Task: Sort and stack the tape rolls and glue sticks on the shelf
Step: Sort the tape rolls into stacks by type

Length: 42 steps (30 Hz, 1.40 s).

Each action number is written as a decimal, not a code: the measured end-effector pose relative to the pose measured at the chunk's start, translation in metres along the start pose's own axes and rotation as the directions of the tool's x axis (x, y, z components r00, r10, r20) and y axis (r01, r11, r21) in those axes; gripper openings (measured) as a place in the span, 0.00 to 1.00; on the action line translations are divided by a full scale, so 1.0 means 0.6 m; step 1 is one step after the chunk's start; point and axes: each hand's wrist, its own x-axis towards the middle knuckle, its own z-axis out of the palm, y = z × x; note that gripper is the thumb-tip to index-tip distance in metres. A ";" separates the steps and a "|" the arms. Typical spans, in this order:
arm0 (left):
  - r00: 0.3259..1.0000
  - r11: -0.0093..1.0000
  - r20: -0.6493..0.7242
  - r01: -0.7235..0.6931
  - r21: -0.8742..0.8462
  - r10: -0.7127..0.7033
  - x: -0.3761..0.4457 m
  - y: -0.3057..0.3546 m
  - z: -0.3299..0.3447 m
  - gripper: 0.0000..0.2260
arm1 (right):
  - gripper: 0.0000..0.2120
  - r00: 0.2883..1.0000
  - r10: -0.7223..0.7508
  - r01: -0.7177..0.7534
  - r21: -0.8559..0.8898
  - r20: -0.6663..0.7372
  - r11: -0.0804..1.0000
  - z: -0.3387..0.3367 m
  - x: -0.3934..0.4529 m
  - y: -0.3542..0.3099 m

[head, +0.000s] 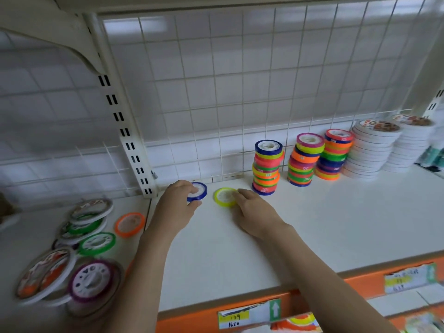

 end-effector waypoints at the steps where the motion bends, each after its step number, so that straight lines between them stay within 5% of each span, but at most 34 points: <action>1: 1.000 1.000 0.006 -0.005 0.003 0.005 0.003 0.002 0.000 0.13 | 0.24 1.000 0.000 0.000 0.005 -0.006 1.000 -0.004 -0.004 0.001; 20: 0.951 0.996 0.306 0.022 0.084 -0.047 0.063 0.074 0.079 0.06 | 0.21 0.982 0.164 -0.164 0.004 -0.094 0.986 -0.011 -0.089 0.074; 23: 0.940 0.995 0.338 0.006 0.104 -0.040 0.061 0.077 0.083 0.12 | 0.20 0.980 0.164 -0.165 -0.004 -0.111 0.986 -0.010 -0.090 0.072; 28: 0.942 0.987 0.334 -0.013 0.158 -0.041 0.060 0.081 0.092 0.09 | 0.21 0.979 0.161 -0.163 -0.009 -0.125 0.987 -0.010 -0.091 0.073; 36: 0.960 0.979 0.277 -0.034 0.203 -0.024 0.040 0.081 0.084 0.17 | 0.20 0.977 0.153 -0.157 -0.019 -0.150 0.987 -0.013 -0.089 0.064; 42: 0.972 0.955 0.200 0.058 0.290 -0.120 -0.011 0.034 0.038 0.18 | 0.19 0.985 0.061 -0.062 -0.006 -0.161 0.998 -0.010 -0.062 0.024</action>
